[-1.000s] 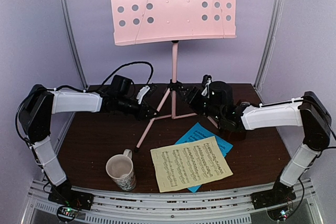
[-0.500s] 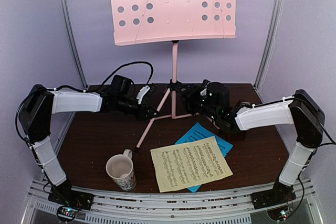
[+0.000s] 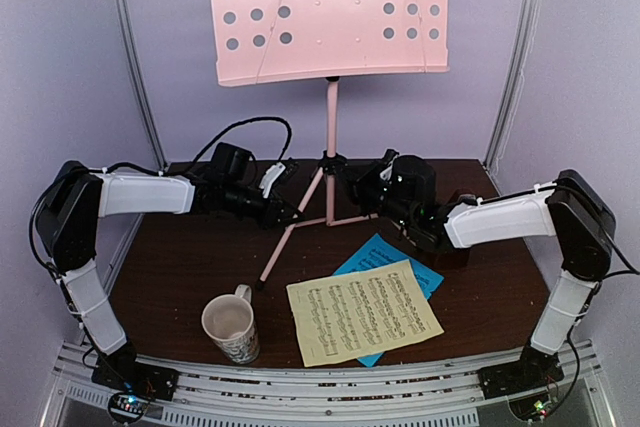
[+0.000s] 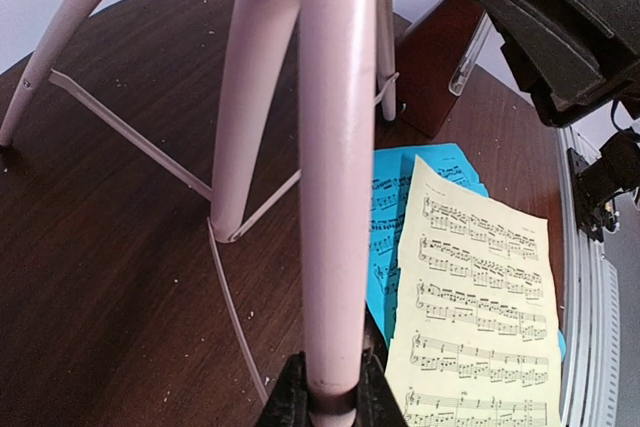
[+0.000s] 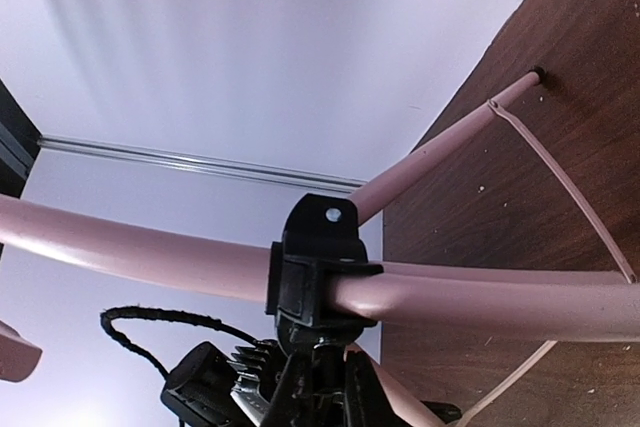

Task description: Pack up the instrument practice props

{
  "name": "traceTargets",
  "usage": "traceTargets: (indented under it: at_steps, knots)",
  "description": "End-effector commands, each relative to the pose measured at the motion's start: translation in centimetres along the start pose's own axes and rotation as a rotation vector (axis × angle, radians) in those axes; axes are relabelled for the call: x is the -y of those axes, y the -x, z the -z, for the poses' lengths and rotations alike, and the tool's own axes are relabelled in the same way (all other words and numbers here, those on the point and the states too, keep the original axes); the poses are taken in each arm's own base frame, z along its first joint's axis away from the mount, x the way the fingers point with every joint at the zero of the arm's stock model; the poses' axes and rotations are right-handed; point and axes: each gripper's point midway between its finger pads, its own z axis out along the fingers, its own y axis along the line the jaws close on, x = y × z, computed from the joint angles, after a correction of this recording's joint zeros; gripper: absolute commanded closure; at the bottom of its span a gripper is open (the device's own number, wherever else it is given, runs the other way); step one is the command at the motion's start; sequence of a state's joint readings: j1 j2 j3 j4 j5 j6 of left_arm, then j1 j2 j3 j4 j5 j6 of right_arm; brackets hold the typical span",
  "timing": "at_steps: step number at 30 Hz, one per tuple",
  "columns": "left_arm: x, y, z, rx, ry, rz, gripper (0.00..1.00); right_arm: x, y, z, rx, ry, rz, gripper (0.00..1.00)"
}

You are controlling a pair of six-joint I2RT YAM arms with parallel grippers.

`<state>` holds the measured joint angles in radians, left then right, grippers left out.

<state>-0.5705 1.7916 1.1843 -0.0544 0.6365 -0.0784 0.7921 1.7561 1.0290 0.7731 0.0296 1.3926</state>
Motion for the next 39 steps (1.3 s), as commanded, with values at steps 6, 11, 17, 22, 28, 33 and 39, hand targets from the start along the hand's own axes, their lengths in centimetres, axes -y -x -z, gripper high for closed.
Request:
traceTargets:
  at_steps: [6, 11, 17, 22, 28, 33, 39]
  knots:
    - [-1.6, 1.8, 1.0, 0.047, 0.069, 0.019, 1.0, -0.7, -1.1, 0.6, 0.06, -0.137, 0.67, 1.0]
    - [-1.6, 1.9, 1.0, 0.048, 0.068, 0.018, 1.0, -1.3, -3.5, 0.9, 0.045, -0.288, 1.327, 1.0]
    - [-1.5, 1.8, 1.0, 0.047, 0.067, 0.018, 1.0, -3.5, -3.8, 1.4, 0.026, -0.39, 1.758, 0.88]
    - [-1.5, 1.9, 1.1, 0.046, 0.068, 0.013, 0.95, -8.3, -2.4, 4.0, 0.068, -0.148, 1.494, 0.41]
    - [-1.1, 2.3, 1.4, 0.054, 0.059, -0.003, 0.6, -8.8, 2.0, 4.8, 0.007, 0.144, 1.061, 0.3]
    - [-0.9, 3.0, 1.5, 0.069, 0.051, -0.025, 0.54, -10.3, 4.4, 3.2, -0.026, 0.312, 0.893, 0.34]
    - [-0.5, 3.6, 1.0, 0.078, 0.005, -0.043, 0.59, -12.4, 3.9, 0.2, -0.081, 0.45, 0.87, 0.37]
